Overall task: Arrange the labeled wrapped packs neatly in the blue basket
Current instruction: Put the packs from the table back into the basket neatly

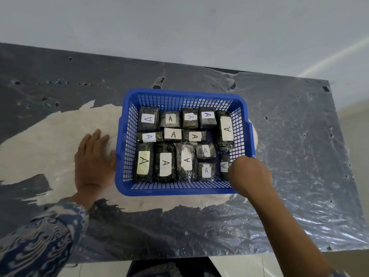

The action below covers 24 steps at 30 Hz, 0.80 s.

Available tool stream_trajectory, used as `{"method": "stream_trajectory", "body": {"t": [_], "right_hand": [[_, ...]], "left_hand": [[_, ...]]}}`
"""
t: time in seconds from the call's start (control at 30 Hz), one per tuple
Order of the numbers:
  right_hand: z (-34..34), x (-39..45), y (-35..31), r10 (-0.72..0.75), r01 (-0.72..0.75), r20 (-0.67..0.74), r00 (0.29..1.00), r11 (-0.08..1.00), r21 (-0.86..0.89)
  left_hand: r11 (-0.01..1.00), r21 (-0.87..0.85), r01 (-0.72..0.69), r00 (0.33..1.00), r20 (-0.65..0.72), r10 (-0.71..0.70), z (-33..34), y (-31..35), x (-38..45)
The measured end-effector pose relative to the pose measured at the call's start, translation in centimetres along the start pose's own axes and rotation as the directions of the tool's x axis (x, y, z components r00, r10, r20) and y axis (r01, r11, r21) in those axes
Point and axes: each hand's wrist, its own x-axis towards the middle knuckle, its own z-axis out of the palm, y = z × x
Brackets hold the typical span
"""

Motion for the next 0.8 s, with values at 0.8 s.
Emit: {"method": "stream_trajectory", "body": {"t": [0.8], "right_hand": [[0.9, 3.9, -2.6, -0.409, 0.410, -0.121, 0.904, 0.912, -0.023]], "left_hand": [[1.000, 0.020, -0.001, 1.000, 0.009, 0.000, 0.4, -0.2, 0.2]]}}
